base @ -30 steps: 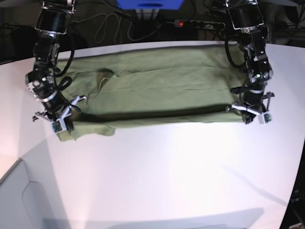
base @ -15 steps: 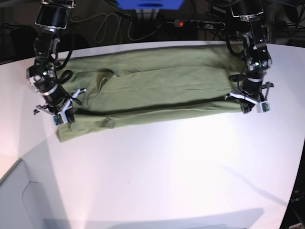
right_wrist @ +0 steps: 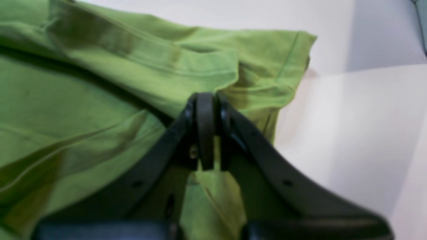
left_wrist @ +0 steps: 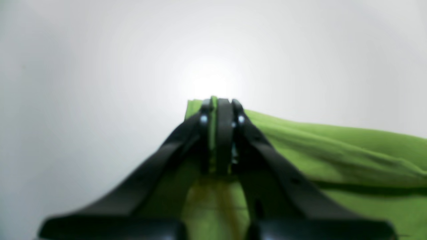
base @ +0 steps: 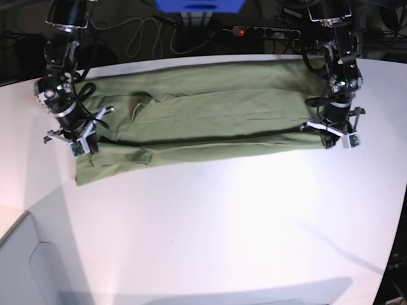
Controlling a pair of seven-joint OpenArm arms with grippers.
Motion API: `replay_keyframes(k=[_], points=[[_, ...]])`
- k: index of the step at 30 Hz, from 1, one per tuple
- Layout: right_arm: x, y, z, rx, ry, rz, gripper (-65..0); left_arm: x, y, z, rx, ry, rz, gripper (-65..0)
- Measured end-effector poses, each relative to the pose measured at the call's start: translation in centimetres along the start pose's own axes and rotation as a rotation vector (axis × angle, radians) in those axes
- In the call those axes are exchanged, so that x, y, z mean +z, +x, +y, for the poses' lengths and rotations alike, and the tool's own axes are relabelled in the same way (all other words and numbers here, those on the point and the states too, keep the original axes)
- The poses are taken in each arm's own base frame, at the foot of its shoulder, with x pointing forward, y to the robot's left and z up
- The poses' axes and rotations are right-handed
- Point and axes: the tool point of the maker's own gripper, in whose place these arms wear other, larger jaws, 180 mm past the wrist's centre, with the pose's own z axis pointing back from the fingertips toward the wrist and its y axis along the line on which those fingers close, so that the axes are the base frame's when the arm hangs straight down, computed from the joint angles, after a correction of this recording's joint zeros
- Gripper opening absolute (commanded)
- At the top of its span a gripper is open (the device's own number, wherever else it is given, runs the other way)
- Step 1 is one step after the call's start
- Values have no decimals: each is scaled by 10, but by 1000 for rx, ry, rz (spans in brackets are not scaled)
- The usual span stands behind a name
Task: Fold the T-shirt properly
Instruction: 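Lift the grasped edge and fold it over toward the first edge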
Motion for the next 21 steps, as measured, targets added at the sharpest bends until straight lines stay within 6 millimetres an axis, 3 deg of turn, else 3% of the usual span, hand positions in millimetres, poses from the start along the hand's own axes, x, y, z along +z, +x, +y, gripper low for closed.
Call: replay_keyframes(k=[10, 16, 21], points=[[2, 1, 4, 4, 7, -7, -649, -1, 1, 0, 1, 0, -3, -650], [4, -10, 32, 4, 106, 15, -649, -4, -6, 2, 8, 6, 18, -650], [3, -6, 28, 9, 100, 5, -649, -4, -6, 2, 8, 6, 17, -650]])
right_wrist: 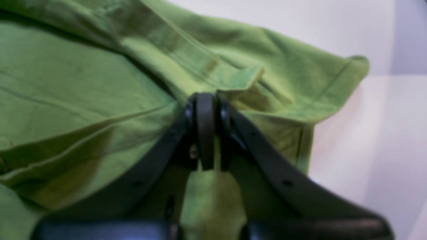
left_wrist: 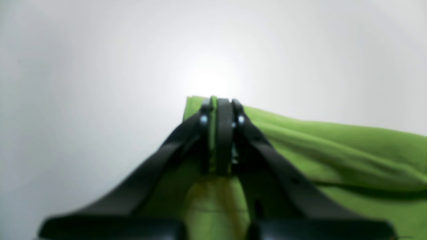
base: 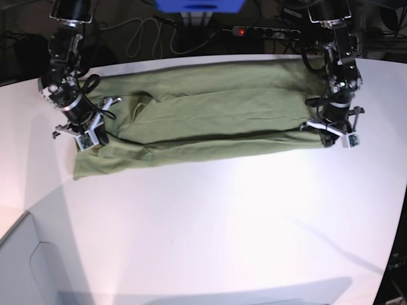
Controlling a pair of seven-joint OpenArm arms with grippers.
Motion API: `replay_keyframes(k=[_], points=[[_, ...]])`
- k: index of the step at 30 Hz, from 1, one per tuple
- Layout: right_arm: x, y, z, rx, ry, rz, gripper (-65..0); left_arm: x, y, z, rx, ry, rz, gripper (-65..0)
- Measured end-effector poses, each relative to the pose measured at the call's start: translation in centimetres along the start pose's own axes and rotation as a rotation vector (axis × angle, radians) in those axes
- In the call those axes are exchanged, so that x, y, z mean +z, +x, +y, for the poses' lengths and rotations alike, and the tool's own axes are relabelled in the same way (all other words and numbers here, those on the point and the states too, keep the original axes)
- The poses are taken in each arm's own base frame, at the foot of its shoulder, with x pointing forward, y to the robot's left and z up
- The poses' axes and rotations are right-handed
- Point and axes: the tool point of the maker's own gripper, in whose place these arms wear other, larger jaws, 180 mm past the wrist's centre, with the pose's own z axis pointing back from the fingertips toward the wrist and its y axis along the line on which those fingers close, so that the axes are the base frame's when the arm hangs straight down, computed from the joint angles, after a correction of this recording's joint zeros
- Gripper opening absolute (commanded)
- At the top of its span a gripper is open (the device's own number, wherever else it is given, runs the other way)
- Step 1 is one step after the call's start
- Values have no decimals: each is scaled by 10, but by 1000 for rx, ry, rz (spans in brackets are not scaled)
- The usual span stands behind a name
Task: Fold the T-shirt properly
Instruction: 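Lift the grasped edge and fold it over toward the first edge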
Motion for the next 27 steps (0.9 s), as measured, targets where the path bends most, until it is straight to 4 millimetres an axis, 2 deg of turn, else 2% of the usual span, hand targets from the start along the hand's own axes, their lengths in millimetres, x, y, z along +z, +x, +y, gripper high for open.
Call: replay_keyframes(k=[5, 9, 15, 20, 24, 27], points=[[-3, 11, -6, 11, -9, -21, -649, 0, 0, 0, -1, 0, -1, -650], [-4, 12, -7, 13, -11, -17, -649, 1, 0, 0, -1, -1, -1, -650], [-3, 26, -26, 13, -55, -54, -649, 1, -1, 0, -3, 0, 1, -650], [-7, 50, -34, 32, -69, -105, -649, 1, -1, 0, -2, 0, 1, -650], [-5, 55, -32, 51, -70, -109, -649, 1, -1, 0, -2, 0, 1, -650], [-7, 78, -40, 61, -86, -157, -649, 2, -2, 0, -2, 0, 3, -650]])
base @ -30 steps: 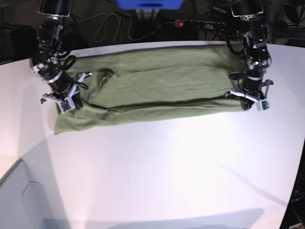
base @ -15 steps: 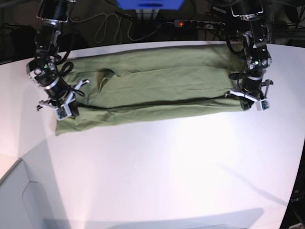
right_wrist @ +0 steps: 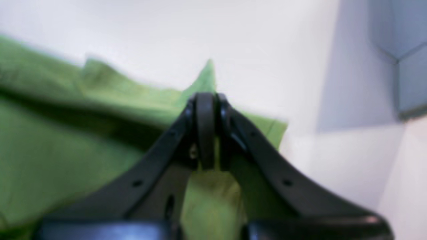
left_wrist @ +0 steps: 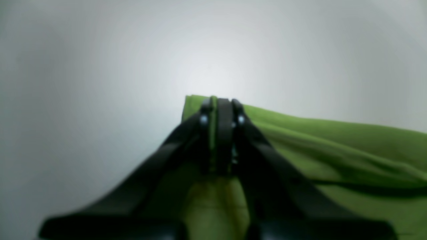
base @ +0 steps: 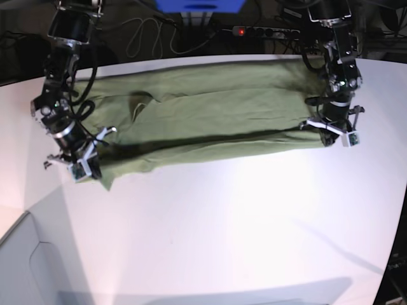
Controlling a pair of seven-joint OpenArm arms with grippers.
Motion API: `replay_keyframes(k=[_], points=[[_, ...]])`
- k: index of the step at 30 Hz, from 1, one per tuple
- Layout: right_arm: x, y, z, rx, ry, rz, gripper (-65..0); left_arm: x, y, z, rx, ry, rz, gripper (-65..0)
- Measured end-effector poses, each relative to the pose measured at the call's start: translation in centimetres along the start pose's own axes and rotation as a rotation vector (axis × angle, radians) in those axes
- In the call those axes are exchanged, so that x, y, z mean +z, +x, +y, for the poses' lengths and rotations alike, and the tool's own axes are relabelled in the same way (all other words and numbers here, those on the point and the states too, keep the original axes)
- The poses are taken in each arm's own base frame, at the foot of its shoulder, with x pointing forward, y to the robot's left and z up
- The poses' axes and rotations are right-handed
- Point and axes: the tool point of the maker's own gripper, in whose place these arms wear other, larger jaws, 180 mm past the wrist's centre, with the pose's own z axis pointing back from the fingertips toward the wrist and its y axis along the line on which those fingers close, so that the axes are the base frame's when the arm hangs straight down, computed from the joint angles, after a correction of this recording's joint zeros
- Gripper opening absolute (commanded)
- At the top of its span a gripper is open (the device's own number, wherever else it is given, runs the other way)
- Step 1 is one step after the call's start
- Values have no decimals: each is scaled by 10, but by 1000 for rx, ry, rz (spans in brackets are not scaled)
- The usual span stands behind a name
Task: Fold the T-shirt properly
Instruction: 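Lift the grasped edge and fold it over toward the first edge, then lower the folded edge onto the shirt and open the left gripper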
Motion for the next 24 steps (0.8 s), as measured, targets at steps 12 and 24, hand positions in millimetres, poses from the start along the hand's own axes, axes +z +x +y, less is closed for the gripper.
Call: replay_keyframes(k=[12, 24], points=[[-3, -22, 4, -40, 17, 40, -649, 0, -4, -2, 12, -1, 5, -650], [23, -72, 9, -83, 10, 152, -649, -1, -1, -2, 11, -2, -1, -650]])
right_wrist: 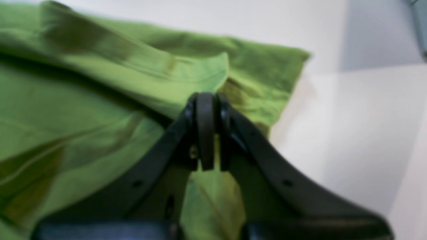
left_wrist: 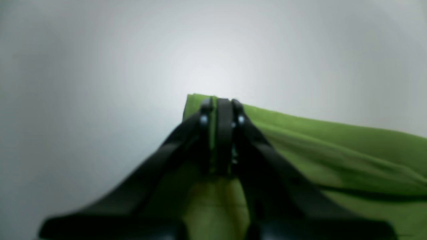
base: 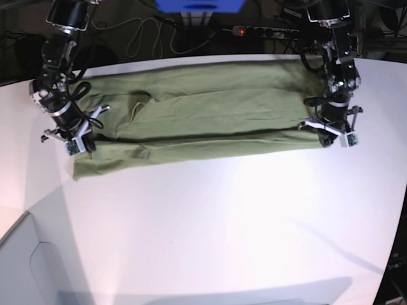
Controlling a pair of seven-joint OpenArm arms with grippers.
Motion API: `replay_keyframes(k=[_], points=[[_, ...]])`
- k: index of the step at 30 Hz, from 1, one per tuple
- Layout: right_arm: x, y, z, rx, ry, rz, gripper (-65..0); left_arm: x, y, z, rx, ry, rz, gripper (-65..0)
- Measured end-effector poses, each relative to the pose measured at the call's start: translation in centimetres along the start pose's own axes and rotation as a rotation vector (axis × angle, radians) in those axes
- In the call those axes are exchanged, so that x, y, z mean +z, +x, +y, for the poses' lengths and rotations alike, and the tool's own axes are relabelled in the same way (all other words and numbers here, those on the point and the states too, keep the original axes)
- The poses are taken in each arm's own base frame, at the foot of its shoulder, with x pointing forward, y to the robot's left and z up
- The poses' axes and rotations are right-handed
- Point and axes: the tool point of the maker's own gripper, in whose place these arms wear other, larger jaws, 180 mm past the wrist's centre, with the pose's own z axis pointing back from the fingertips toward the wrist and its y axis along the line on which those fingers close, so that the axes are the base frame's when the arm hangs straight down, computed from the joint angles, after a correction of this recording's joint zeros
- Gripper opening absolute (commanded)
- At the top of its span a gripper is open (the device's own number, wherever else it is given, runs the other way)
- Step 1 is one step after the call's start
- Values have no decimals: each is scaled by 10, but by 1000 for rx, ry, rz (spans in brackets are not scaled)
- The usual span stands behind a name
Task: Fold the T-shirt properly
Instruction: 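Lower the folded edge onto the shirt and open the left gripper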
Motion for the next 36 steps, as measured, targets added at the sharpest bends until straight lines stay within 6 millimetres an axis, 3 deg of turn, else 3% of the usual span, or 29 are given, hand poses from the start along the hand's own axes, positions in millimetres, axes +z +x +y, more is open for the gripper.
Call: replay_keyframes(k=[11, 13, 16, 20, 26, 29, 34, 36], points=[[0, -1, 2, 1, 4, 0, -647, 1, -2, 1, -1, 1, 5, -650], [-2, -5, 3, -13, 12, 5, -608, 1, -2, 1, -1, 1, 4, -650], [-6, -18, 6, -31, 23, 43, -471, 1, -2, 1, -1, 1, 5, -650], [-4, -16, 5, -23, 18, 38, -325, 2, 2, -1, -5, -2, -1, -650], [6, 18, -4, 32, -18, -40, -300, 20, 20, -9, -38, -18, -58, -650], [4, 22, -6, 36, -21, -44, -300, 29, 29, -14, -55, -35, -88, -650], [-9, 35, -19, 32, -40, -23, -305, 34, 22, -12, -58, -28, -69, -442], [-10, 40, -21, 32, -43, -28, -305, 36, 21, -5, -52, -10, -68, -428]])
